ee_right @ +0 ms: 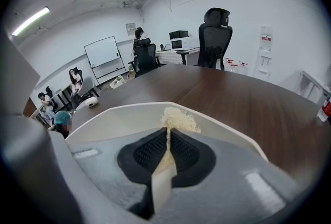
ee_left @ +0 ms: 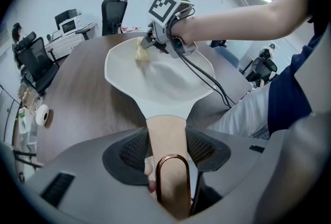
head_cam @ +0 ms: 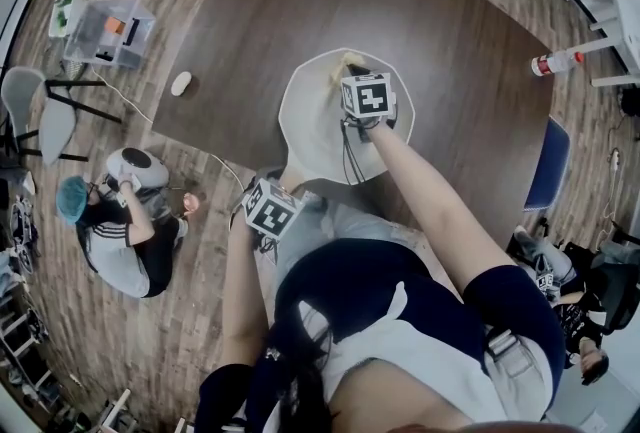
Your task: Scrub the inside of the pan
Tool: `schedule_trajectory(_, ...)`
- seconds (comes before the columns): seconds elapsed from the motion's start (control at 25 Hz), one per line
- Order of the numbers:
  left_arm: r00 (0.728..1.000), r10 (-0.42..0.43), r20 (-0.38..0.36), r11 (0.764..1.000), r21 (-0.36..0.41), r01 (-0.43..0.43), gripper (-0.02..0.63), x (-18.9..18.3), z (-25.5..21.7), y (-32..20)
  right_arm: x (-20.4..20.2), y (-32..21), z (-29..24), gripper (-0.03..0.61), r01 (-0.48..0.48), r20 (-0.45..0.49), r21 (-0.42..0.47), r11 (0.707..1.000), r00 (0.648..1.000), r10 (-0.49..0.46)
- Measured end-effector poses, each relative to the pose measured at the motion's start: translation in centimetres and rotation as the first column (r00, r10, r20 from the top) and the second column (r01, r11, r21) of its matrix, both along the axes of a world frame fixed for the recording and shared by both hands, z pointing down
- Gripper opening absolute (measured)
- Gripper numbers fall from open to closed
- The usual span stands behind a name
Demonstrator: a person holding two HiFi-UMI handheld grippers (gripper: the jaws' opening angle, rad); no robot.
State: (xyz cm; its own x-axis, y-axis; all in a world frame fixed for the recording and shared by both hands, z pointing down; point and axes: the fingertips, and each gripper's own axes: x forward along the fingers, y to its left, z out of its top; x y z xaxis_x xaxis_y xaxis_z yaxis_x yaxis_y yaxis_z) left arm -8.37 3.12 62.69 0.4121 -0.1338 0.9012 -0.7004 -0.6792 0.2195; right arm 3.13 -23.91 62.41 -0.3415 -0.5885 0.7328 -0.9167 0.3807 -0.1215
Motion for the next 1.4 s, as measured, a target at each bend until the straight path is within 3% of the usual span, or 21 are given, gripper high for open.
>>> schedule_trajectory(0.44, 1.0, -0.003, -0.014, 1.0, -0.002, 0.003, 0.225, -0.2, -0.2, 0.2, 2.1, 0.7, -0.3, 0.018, -0.062, -0.047, -0.032, 0.998, 0.997, 0.061)
schedule_trajectory(0.68, 1.0, 0.001, -0.017, 1.0, 0.004, -0.001, 0.225, -0.3, -0.5, -0.1, 2.6, 0.8, -0.7, 0.018, -0.006, -0.158, -0.026, 1.0, 0.987, 0.002)
schedule_trajectory(0.96, 1.0, 0.0, -0.018, 1.0, 0.008, 0.0, 0.225, -0.1, -0.5, 0.3, 4.3, 1.7, -1.0, 0.018, -0.012, -0.224, -0.028, 1.0, 0.975, 0.005)
schedule_trajectory(1.4, 0.999, -0.016, -0.031, 1.0, 0.004, 0.016, 0.224, -0.3, -1.1, 0.5, 5.8, 2.9, -1.0, 0.018, 0.044, -0.386, -0.033, 0.998, 0.921, -0.053)
